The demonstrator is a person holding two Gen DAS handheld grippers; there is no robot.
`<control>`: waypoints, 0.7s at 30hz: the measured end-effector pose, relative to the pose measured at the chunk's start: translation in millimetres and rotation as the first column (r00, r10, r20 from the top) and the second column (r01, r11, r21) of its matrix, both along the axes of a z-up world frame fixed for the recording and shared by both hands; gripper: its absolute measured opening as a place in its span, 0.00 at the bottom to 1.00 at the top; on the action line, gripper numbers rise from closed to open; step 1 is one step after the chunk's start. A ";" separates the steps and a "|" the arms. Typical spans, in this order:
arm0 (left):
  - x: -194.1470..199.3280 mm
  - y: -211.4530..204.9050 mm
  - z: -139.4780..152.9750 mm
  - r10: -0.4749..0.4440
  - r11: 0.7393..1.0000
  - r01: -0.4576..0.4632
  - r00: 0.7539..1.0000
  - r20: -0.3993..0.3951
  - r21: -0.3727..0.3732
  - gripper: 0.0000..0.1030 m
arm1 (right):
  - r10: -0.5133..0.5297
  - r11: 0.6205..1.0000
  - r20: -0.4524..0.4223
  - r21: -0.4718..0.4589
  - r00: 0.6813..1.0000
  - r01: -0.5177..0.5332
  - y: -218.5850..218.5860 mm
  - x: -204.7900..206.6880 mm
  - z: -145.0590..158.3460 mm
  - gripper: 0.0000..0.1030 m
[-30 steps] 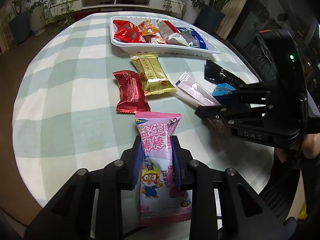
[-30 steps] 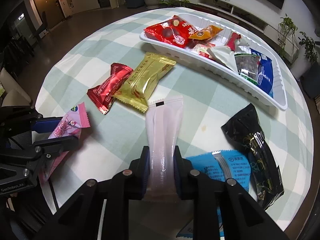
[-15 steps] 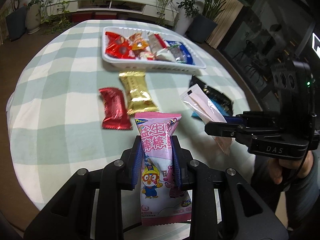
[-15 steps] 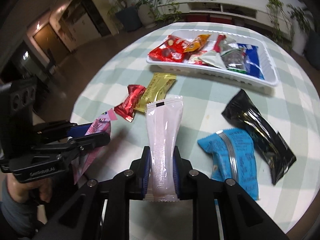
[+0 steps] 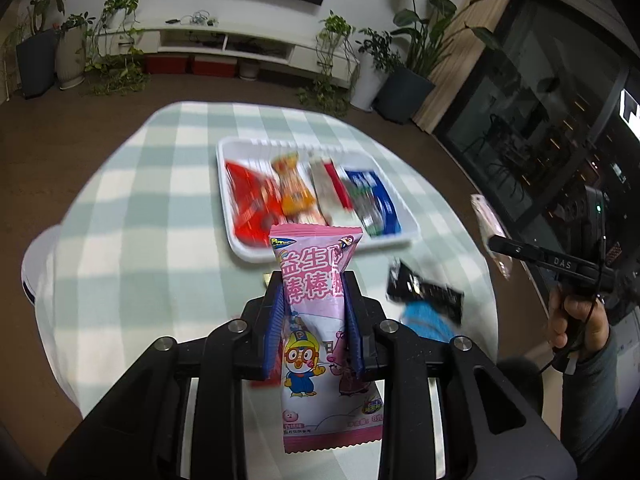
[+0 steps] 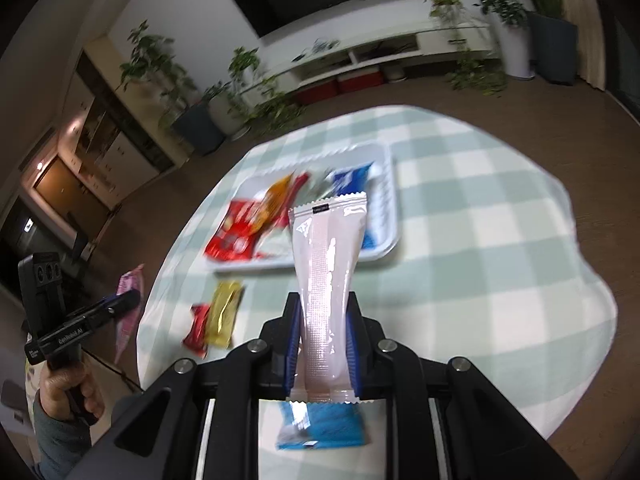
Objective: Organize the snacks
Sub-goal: 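Carry both packets into the white tray and open both tools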
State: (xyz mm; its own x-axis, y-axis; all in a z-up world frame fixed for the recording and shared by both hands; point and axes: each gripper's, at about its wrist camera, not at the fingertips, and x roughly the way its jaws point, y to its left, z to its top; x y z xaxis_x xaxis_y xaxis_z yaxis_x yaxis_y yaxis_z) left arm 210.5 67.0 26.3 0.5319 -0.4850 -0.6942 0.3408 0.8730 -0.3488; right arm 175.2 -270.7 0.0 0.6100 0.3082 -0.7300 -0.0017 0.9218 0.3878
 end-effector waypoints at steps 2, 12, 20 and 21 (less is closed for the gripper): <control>14.6 1.6 8.9 0.004 1.000 -0.005 1.000 0.010 0.001 0.24 | -0.021 1.000 0.012 0.000 1.000 0.021 -10.7 6.5 5.9 0.21; 106.9 -44.0 28.7 -0.036 0.999 0.035 0.999 0.015 0.039 0.24 | 0.030 0.999 0.069 0.018 0.997 -0.031 5.8 69.7 31.1 0.21; 185.3 -79.0 -12.4 -0.002 0.999 0.004 0.998 -0.056 0.036 0.24 | 0.085 0.996 -0.006 -0.041 0.996 -0.085 50.0 140.5 7.5 0.21; 192.7 -79.9 -19.6 0.008 0.999 -0.005 0.998 -0.065 0.035 0.24 | 0.084 0.995 -0.019 -0.050 0.996 -0.085 52.6 147.5 1.6 0.21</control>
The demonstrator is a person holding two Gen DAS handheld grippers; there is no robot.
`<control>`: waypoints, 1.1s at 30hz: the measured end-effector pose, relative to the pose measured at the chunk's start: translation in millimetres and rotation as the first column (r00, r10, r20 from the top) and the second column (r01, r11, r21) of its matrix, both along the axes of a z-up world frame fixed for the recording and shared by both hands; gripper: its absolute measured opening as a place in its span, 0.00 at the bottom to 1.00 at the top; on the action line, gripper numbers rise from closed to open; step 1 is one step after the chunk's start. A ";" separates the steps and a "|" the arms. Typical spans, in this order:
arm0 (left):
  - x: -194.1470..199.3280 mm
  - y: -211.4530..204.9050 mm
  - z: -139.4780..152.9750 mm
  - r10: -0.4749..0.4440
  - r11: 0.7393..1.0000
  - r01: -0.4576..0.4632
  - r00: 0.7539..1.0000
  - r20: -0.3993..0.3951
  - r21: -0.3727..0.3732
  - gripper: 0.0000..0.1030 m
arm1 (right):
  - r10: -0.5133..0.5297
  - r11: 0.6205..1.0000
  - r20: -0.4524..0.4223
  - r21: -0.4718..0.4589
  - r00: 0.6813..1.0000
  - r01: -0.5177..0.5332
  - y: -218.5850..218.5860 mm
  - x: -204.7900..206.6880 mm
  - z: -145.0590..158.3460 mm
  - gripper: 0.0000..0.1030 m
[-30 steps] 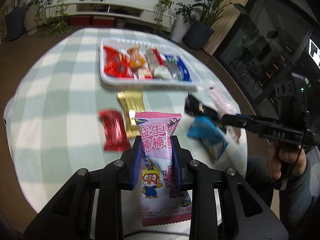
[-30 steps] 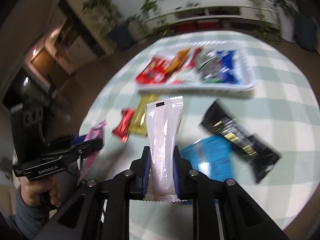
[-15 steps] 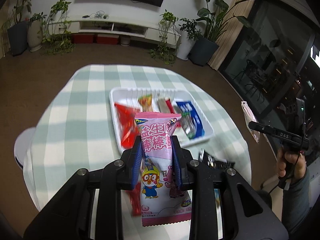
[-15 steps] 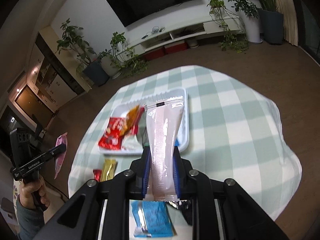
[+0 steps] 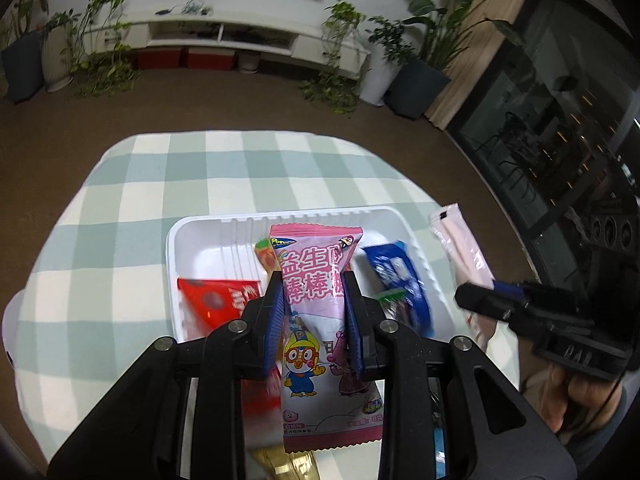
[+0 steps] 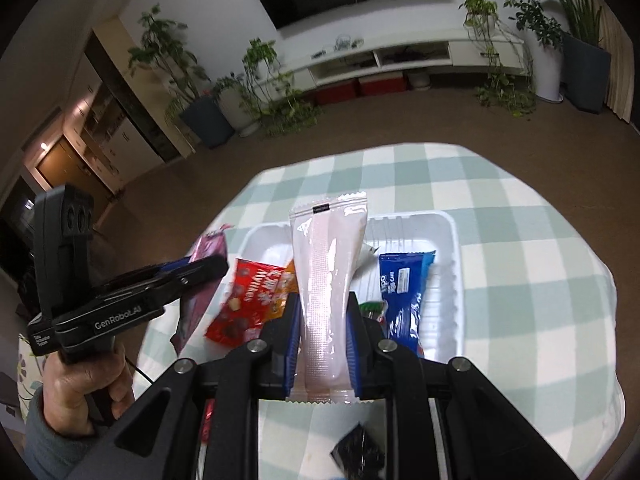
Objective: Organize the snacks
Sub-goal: 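Carry both packets into the white tray and open both tools, then pull both tools back from the tray over the remaining snacks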
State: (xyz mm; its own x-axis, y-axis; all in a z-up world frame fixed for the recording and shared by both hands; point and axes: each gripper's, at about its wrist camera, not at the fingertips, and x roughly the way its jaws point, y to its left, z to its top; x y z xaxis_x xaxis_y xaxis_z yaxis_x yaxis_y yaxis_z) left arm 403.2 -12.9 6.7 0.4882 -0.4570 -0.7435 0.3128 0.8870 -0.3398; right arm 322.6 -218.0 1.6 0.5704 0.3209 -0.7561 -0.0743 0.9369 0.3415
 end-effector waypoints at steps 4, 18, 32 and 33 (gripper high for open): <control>19.0 -7.4 -21.1 0.009 1.000 -0.009 1.000 -0.022 0.008 0.24 | -0.013 0.999 -0.057 -0.031 0.998 0.011 7.2 24.7 -28.4 0.21; 43.8 -27.4 -80.2 0.009 0.998 -0.004 0.997 -0.071 0.067 0.26 | -0.044 0.992 -0.126 -0.119 0.991 0.029 14.2 59.5 -81.8 0.22; 35.8 -20.6 -69.4 0.027 0.998 -0.025 0.999 -0.046 0.058 0.50 | -0.037 0.986 -0.101 -0.166 0.994 0.019 24.5 55.6 -76.5 0.33; 32.8 -20.0 -66.3 0.026 0.998 -0.024 0.999 -0.043 0.059 0.53 | -0.038 0.986 -0.096 -0.167 0.995 0.021 24.4 54.2 -74.8 0.33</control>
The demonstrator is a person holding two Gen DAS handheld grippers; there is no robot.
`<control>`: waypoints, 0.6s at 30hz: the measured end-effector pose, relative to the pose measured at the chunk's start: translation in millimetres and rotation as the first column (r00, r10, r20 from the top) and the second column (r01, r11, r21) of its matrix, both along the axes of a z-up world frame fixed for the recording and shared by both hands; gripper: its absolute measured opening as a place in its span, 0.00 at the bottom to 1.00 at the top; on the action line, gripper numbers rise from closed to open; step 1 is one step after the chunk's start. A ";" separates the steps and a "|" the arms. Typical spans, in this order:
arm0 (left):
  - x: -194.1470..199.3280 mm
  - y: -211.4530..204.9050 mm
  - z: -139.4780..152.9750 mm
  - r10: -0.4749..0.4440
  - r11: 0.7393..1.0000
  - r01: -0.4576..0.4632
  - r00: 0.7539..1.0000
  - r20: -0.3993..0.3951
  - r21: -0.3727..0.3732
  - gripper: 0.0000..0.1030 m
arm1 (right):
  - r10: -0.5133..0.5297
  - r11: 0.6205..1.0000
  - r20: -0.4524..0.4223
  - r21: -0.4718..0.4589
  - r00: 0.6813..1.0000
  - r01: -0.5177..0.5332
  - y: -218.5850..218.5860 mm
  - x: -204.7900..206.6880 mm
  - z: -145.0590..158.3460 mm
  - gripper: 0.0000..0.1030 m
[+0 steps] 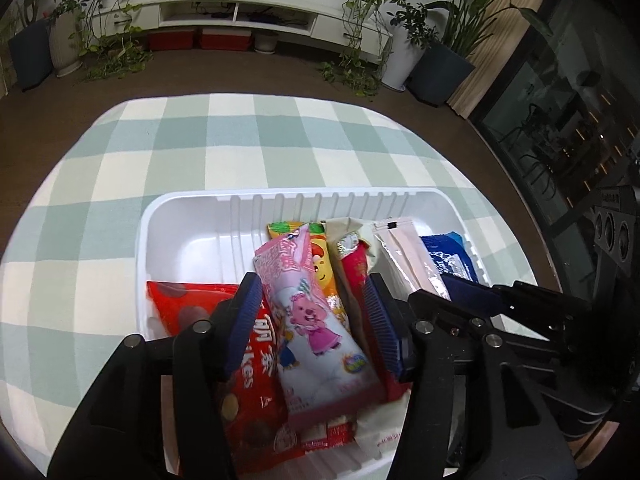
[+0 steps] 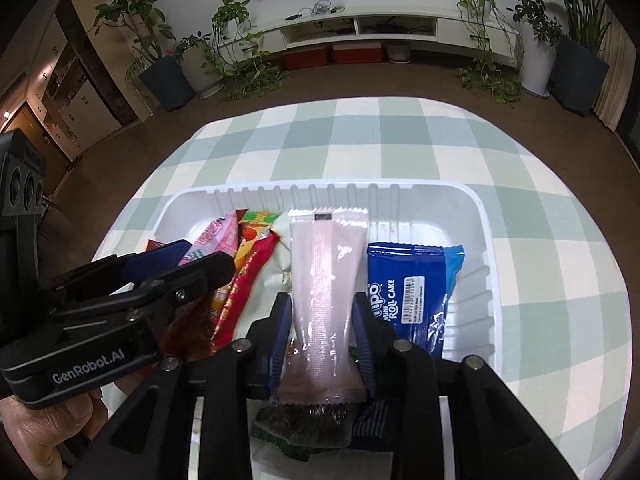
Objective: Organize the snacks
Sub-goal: 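Pull both tools back from the tray over the remaining snacks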
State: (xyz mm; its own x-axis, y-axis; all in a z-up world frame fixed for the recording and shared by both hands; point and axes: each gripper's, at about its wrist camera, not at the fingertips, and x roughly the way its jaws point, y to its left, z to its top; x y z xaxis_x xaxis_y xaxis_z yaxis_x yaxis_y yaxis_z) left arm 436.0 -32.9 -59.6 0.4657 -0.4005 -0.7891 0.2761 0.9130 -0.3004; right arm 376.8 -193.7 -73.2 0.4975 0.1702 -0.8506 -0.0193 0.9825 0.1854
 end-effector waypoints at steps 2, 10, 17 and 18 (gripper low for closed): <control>-7.7 3.0 8.4 -0.001 1.000 0.001 1.000 0.012 -0.009 0.56 | 0.001 1.000 0.014 -0.008 1.000 0.000 -0.2 -4.5 6.0 0.34; -65.2 23.1 59.4 -0.024 0.999 0.028 0.994 0.102 -0.038 0.99 | -0.005 0.999 0.116 0.042 0.993 0.001 -11.3 -50.6 47.2 0.71; -149.5 62.8 96.9 0.006 0.998 0.005 0.985 0.170 -0.065 1.00 | 0.008 0.989 0.238 0.142 0.971 -0.043 -22.3 -136.9 74.4 0.86; -162.3 67.6 98.6 0.008 0.998 0.003 0.983 0.185 -0.060 1.00 | 0.005 0.987 0.250 0.154 0.968 -0.045 -23.1 -150.3 75.8 0.88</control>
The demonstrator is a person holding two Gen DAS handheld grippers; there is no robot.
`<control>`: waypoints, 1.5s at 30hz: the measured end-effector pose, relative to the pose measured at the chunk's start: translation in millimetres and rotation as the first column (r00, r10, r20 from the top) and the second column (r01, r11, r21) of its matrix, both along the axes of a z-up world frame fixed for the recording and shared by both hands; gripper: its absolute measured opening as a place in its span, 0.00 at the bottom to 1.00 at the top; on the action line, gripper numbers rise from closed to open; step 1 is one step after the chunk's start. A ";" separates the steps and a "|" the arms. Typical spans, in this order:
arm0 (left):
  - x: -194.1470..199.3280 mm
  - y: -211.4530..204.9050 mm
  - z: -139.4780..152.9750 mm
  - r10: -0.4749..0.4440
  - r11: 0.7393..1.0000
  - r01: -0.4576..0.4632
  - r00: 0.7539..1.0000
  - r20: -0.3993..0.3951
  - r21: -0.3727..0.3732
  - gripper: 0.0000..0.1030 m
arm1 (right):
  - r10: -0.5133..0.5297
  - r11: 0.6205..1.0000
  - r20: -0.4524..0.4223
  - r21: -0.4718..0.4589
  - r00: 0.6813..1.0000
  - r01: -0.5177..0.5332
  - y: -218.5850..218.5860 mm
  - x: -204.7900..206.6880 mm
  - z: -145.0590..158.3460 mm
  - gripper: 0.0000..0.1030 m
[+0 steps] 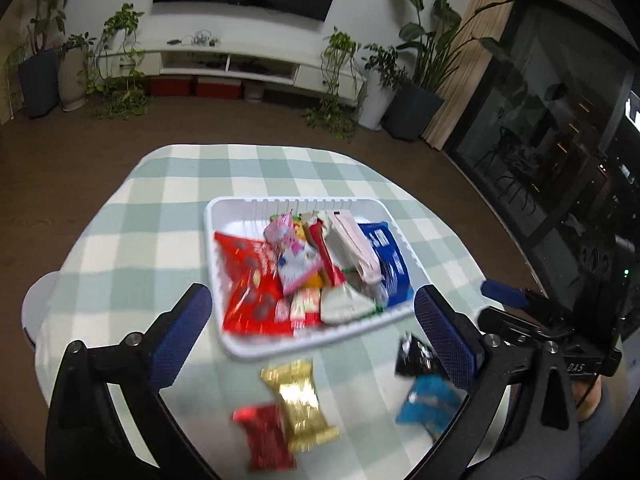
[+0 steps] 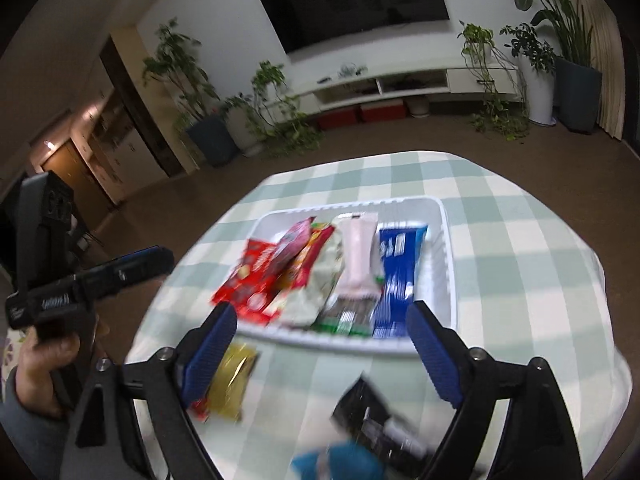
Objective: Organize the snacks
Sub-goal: 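Pull both tools back from the tray over the remaining snacks, then grasp the red candy wrapper with the left tool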
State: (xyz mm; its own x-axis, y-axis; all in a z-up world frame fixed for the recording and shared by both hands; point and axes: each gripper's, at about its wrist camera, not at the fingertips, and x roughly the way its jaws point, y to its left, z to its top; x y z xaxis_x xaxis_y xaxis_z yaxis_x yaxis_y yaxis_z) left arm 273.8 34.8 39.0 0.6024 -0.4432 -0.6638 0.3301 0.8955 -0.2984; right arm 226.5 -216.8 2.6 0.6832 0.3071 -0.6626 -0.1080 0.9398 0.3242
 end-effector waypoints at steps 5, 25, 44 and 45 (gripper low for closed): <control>-65.0 15.4 -14.2 0.012 0.998 -0.013 1.000 0.012 0.065 1.00 | 0.024 0.999 0.024 0.036 0.999 -0.024 5.4 -64.0 -2.5 0.89; -173.5 32.7 -113.2 0.113 0.991 -0.098 0.975 -0.189 0.088 1.00 | -0.020 0.999 -0.121 -0.037 0.992 0.015 31.8 -160.0 -68.6 0.89; -56.5 24.9 -111.6 0.115 0.970 -0.061 0.967 -0.227 0.234 0.66 | -0.016 0.997 -0.115 -0.079 0.993 0.006 39.5 -169.2 -70.5 0.88; -53.7 24.3 -114.3 0.119 0.968 -0.062 0.966 -0.230 0.242 0.66 | -0.017 0.997 -0.115 -0.080 0.993 0.008 39.1 -168.8 -70.6 0.88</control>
State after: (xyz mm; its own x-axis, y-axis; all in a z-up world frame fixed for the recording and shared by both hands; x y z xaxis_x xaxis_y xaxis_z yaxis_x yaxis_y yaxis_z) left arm 220.0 59.1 -75.3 0.4424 -0.2114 -0.8715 0.1888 0.9720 -0.1400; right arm 57.7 -177.7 -67.9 0.6038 0.2426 -0.7593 -0.0619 0.9640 0.2587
